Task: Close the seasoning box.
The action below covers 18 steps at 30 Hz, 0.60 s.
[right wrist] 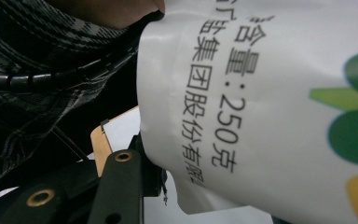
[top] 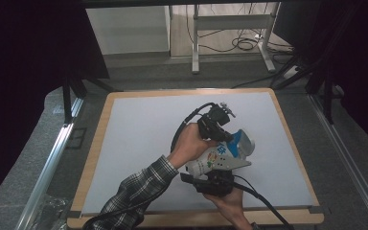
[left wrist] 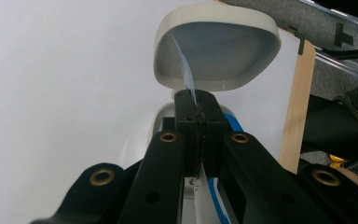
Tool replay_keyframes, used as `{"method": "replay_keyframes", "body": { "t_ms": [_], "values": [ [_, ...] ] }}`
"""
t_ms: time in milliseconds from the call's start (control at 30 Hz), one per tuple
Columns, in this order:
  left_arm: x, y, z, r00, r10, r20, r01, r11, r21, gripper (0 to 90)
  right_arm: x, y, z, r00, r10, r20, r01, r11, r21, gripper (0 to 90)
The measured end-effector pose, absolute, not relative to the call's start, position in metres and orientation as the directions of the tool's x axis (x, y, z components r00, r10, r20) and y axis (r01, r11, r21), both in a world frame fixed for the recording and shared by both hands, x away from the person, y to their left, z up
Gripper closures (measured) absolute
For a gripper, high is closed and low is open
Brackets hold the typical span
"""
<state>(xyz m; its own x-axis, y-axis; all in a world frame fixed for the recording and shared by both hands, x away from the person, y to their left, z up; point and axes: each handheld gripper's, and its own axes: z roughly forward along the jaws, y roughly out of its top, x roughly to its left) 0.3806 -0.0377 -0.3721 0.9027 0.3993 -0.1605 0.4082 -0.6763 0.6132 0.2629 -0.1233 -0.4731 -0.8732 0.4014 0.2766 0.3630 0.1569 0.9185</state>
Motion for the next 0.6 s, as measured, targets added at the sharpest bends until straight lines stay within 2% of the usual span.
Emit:
{"method": "replay_keyframes", "body": {
  "t_ms": [600],
  "values": [
    [0.3807,-0.0392,-0.3706,0.903,0.4,-0.158,0.408,-0.68,0.61,89.2,0.2626,-0.1239,-0.4715,-0.873,0.399,0.279,0.362,0.151,0.92,59.5]
  ]
}}
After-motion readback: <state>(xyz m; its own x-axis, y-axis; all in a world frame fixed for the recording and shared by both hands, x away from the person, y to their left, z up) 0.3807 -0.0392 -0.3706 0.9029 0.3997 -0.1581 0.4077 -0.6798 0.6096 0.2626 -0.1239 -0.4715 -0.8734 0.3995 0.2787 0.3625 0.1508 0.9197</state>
